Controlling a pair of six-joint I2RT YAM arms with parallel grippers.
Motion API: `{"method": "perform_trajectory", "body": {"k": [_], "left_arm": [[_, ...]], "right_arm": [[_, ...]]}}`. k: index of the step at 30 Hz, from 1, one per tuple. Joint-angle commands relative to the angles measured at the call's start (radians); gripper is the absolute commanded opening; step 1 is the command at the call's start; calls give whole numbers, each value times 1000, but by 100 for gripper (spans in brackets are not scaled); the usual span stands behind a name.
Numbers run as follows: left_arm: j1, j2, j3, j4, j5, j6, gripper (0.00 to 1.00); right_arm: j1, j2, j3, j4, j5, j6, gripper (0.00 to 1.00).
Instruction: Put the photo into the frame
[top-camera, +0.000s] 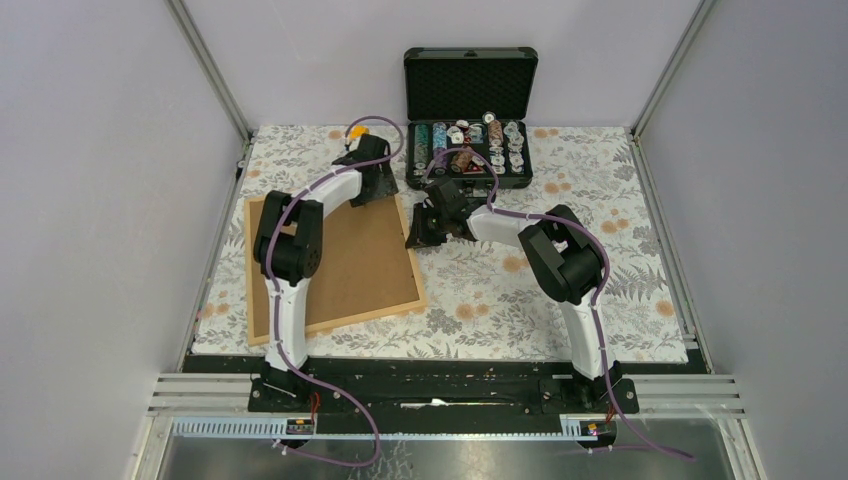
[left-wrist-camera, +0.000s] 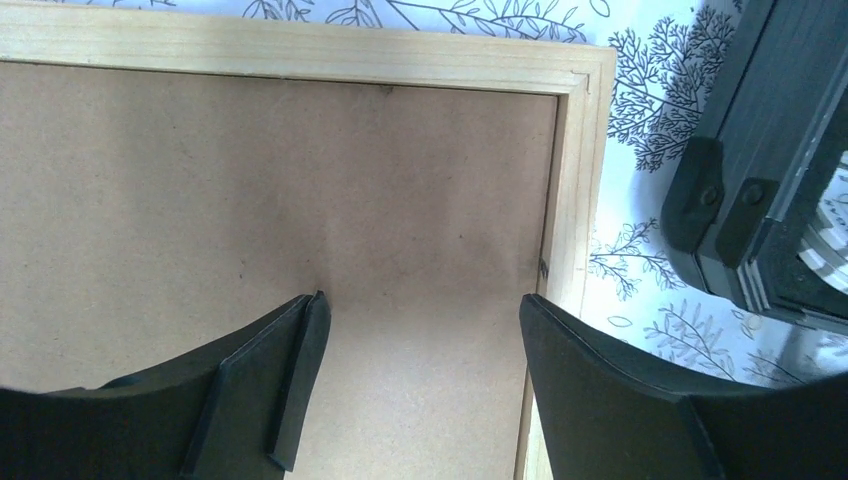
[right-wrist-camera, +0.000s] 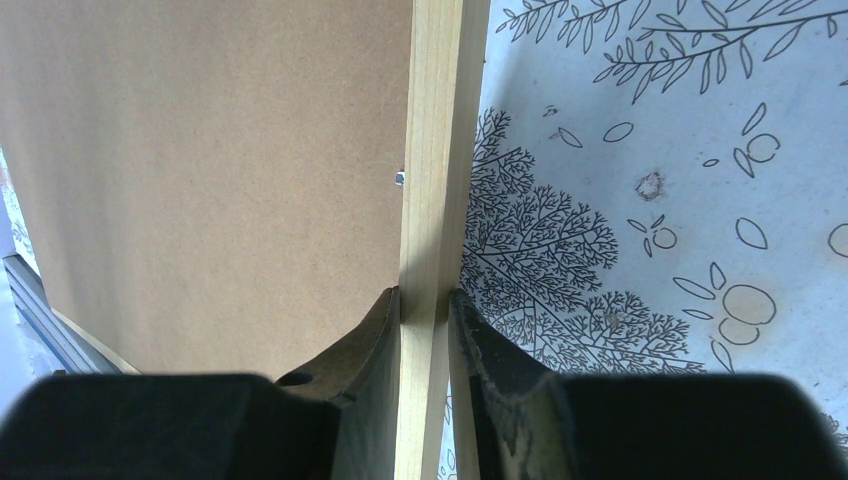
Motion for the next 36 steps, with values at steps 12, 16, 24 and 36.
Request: {"method": "perform_trajectory", "body": {"k": [12, 16, 24, 36], "left_arm": [[59, 32, -57, -12, 171, -54, 83], [39, 57, -17, -48, 119, -42, 83], [27, 108, 47, -86, 108, -39, 84], [14, 117, 56, -85, 108, -28, 88]], "right_arm": [[-3, 51, -34, -98, 29, -49, 1], [-4, 49, -34, -97, 26, -49, 1], [-4, 48, -36, -97, 25, -49, 1], [-3, 48, -36, -96, 22, -49, 1]]}}
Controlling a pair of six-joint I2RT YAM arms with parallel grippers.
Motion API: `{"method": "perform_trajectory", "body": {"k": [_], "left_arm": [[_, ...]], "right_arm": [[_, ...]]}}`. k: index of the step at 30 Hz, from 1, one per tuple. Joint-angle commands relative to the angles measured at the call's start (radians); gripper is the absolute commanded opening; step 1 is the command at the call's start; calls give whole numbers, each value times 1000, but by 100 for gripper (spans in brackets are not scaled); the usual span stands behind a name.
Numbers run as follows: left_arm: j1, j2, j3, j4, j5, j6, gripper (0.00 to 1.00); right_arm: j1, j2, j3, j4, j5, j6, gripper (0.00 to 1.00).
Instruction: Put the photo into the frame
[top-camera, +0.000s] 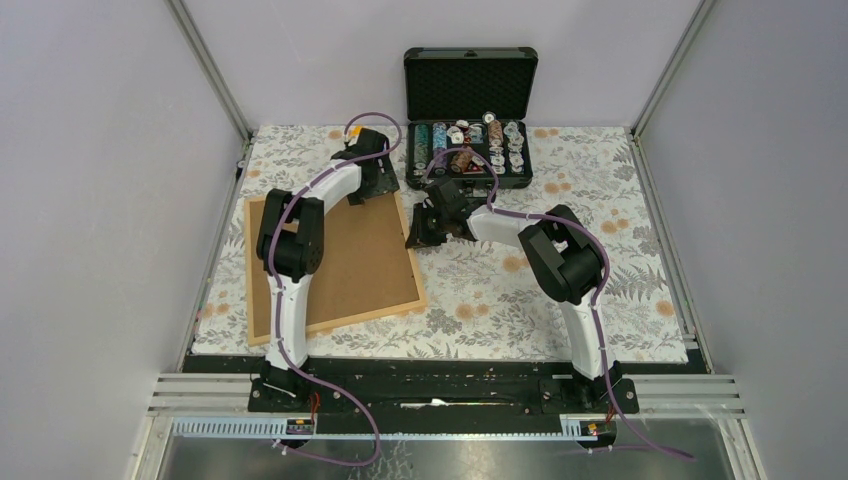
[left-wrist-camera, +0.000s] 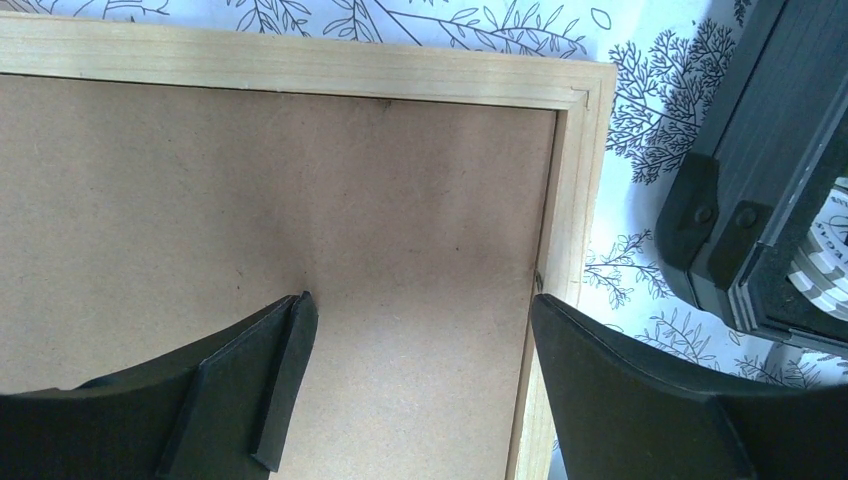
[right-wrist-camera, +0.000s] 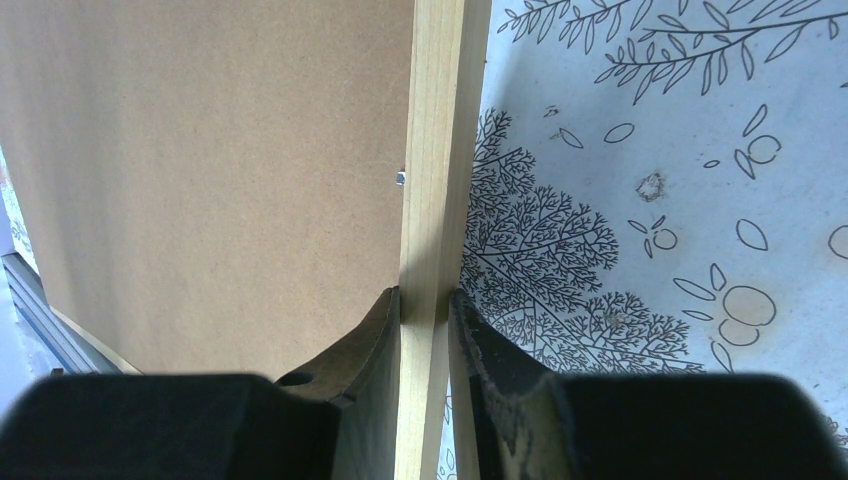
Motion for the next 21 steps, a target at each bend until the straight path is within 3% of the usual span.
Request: {"method": "perform_trajectory", "body": {"k": [1, 21], "left_arm": [[-7, 91, -10, -28, 40, -5, 88], [-21, 171, 89, -108, 11, 8, 89]], "right_arm": [[-3, 48, -36, -97, 24, -46, 1], [-3, 49, -35, -97, 19, -45, 1]]}}
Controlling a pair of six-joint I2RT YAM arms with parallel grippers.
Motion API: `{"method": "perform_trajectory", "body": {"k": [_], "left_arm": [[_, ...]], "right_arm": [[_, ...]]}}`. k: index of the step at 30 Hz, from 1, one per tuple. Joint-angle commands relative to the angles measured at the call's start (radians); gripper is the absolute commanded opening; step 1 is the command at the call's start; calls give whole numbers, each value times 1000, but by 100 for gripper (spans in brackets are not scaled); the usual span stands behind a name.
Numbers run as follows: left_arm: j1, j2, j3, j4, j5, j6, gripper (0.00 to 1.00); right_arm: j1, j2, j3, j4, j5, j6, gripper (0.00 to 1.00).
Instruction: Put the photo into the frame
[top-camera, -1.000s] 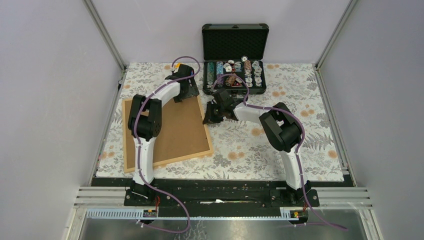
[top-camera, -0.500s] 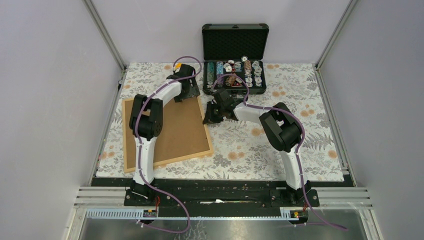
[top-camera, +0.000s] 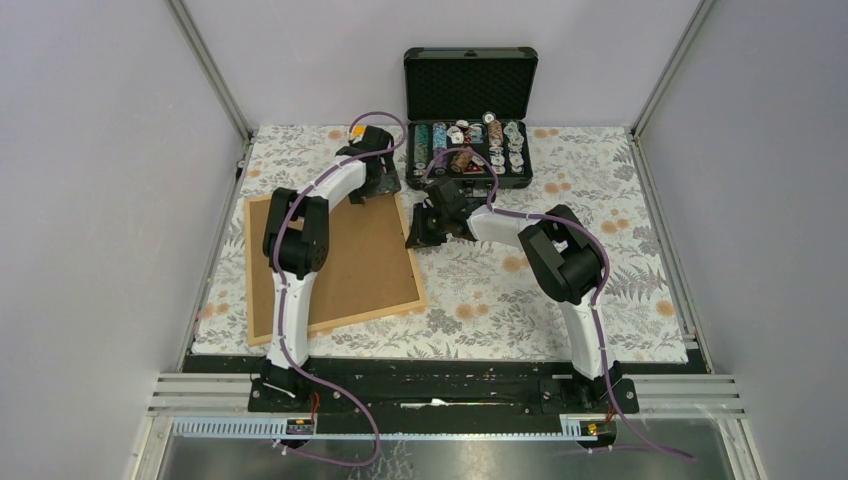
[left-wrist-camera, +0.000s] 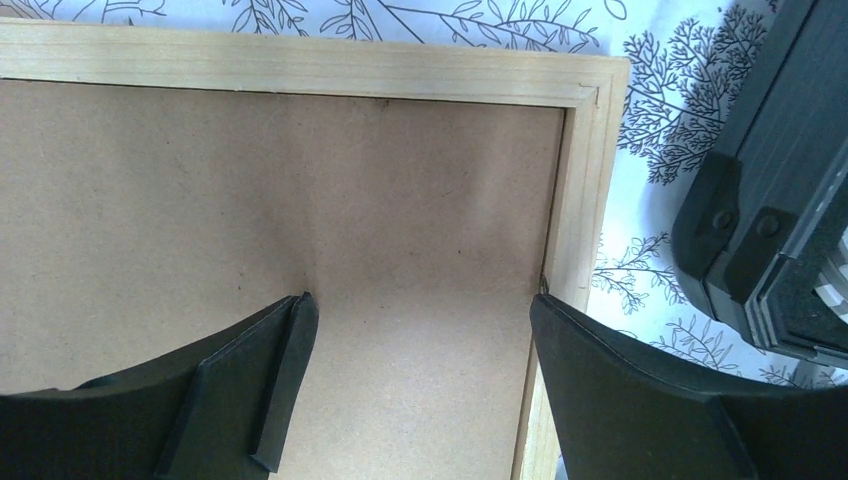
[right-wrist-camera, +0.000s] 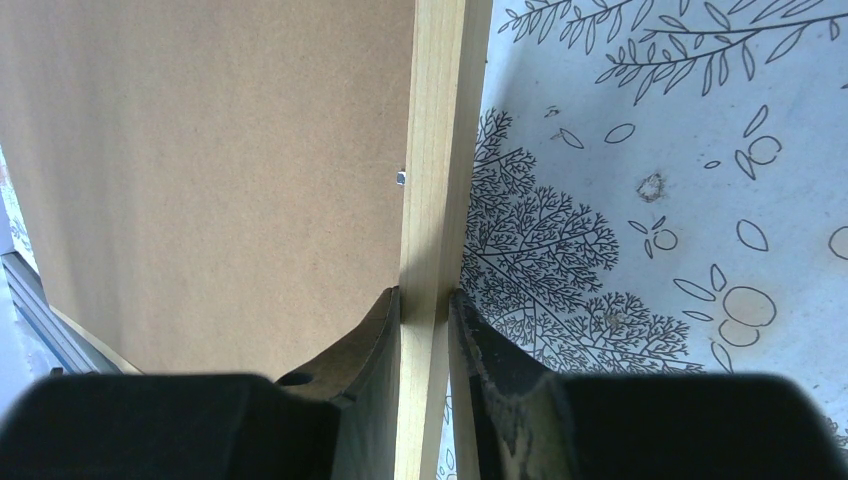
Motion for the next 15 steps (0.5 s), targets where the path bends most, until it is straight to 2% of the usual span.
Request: {"method": "perform_trajectory", "body": {"k": [1, 8, 12, 15], "left_arm": [[-10, 129, 13, -34, 37, -7, 89], [-21, 164, 63, -77, 16, 0, 89], [-47, 220, 164, -181, -100, 10, 89], [-31, 200, 142, -161, -62, 5, 89]], "right_arm": [[-3, 49, -36, -97, 21, -44, 1], [-3, 46, -37, -97, 21, -44, 1], [-3, 42, -39, -97, 21, -45, 1], [-3, 44, -39, -97, 21, -45, 1]]}}
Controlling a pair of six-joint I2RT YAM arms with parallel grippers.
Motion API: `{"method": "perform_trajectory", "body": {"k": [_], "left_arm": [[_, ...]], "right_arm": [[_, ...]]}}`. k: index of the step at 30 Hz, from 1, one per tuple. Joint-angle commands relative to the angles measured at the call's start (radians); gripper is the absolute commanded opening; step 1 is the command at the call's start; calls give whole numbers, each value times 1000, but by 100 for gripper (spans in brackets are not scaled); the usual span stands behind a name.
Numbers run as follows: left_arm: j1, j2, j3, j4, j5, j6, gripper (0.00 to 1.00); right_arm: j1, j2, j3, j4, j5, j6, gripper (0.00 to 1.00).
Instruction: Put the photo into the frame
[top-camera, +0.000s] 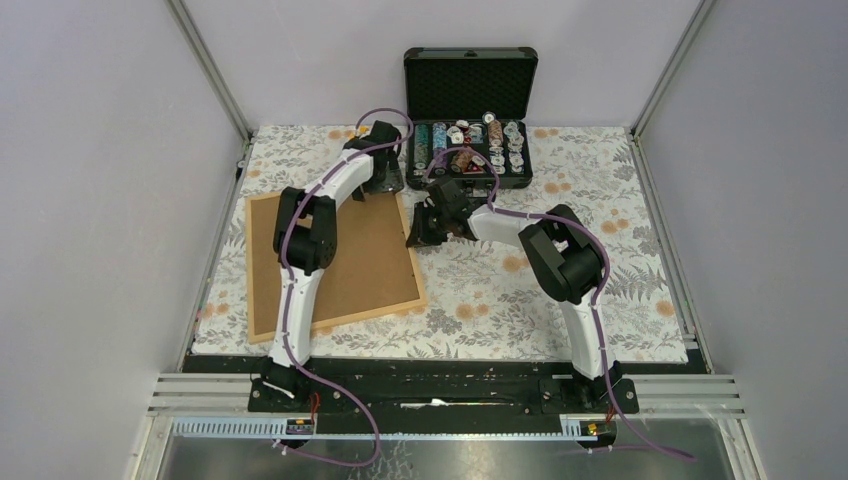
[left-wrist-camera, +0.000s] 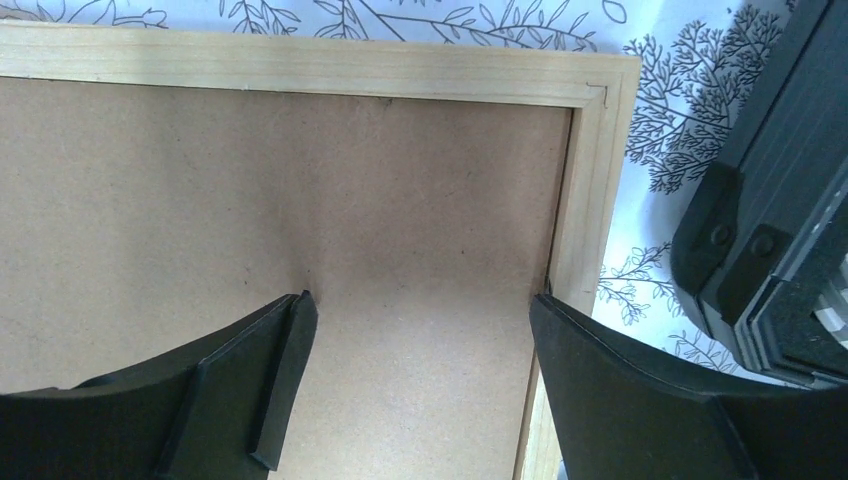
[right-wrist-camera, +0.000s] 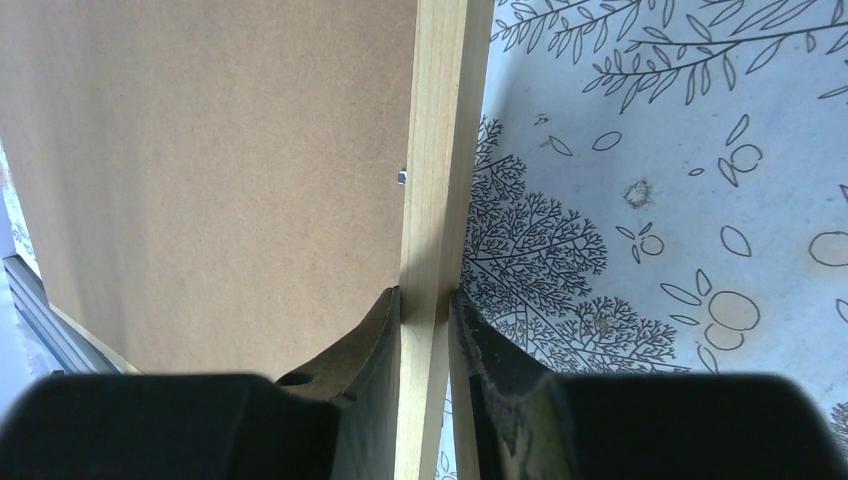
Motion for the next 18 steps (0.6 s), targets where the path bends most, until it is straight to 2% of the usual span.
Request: {"method": "perform_trajectory", "body": {"k": [1, 4, 9, 11, 13, 18], "left_arm": [[0, 67, -92, 58, 31, 0, 88], [23, -18, -153, 116, 115, 5, 85], [22, -16, -86, 58, 66, 35, 84], [11, -4, -62, 21, 6, 43, 84], [8, -28, -89, 36, 9, 49, 86], [73, -108, -219, 219, 325, -12, 87]], "right_arm": [[-1, 46, -38, -102, 26, -42, 1], [-1, 47, -36, -102, 25, -42, 1], [-1, 44, -37, -102, 23, -42, 1], [-1, 45, -38, -102, 25, -42, 1], [-1, 48, -37, -103, 24, -42, 1], [-1, 52, -33, -102, 21, -42, 1]]}}
